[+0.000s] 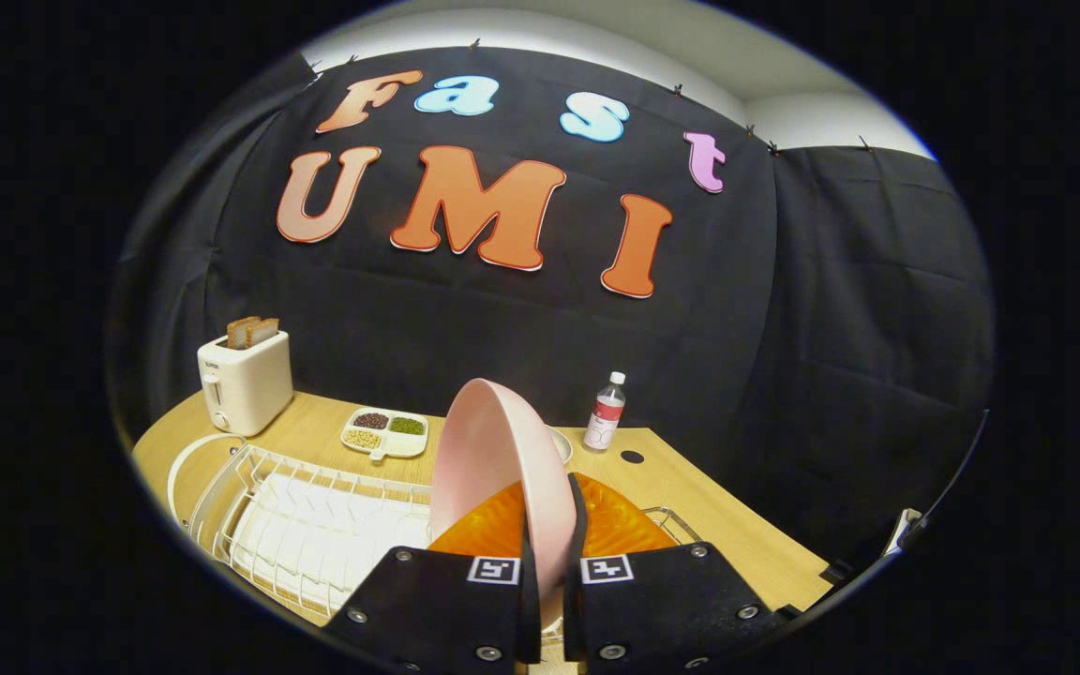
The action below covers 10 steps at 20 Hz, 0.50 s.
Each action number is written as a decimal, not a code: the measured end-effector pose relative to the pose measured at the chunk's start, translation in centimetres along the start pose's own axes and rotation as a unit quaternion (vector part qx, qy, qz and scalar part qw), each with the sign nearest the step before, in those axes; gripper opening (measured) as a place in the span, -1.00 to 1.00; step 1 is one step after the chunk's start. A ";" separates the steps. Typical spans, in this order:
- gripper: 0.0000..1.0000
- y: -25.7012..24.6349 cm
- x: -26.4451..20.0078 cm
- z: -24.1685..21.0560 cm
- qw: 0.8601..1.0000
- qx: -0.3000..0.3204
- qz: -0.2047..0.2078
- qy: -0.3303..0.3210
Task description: Take the plate from the dish rack, then take the spoon from the basket and place it into the plate.
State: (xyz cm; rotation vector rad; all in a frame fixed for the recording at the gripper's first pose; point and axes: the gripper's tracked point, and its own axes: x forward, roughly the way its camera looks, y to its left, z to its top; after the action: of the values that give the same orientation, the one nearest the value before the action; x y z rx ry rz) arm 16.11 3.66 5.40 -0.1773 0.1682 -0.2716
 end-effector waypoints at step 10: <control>-0.81 -2.4 -5.8 -1.1 0.997 0.061 0.042 0.002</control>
State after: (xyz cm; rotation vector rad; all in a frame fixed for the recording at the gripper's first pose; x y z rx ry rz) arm 9.83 2.81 5.66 -0.0491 0.1614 -0.1978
